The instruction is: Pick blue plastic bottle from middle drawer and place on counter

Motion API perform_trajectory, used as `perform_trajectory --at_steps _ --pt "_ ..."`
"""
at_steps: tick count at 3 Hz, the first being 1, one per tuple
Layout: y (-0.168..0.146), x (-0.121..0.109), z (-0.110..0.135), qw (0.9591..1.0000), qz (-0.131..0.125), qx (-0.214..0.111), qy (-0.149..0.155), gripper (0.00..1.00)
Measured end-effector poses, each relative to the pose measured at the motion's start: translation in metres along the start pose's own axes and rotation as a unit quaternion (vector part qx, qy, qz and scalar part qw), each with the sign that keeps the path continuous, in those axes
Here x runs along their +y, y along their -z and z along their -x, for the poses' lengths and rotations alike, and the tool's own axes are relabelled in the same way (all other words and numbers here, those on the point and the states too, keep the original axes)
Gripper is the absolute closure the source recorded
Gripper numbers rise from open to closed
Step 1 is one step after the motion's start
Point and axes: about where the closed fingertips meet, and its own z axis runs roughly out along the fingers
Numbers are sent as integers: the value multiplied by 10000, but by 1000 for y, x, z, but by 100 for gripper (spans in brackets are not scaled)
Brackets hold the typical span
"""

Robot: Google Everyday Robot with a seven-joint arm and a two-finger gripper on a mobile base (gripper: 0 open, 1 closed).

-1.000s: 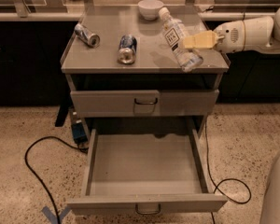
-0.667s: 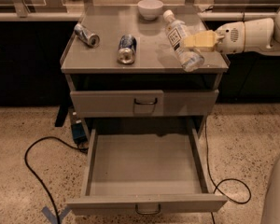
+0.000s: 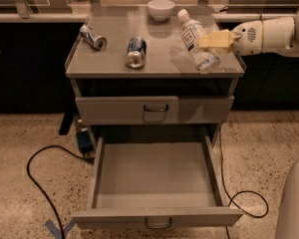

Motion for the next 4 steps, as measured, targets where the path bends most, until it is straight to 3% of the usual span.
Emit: perform_trajectory --at_steps 2,4 --pt "-19 -43 16 9989 -20 -251 -395 100" --pt "-38 -69 23 9969 -44 -370 -686 100"
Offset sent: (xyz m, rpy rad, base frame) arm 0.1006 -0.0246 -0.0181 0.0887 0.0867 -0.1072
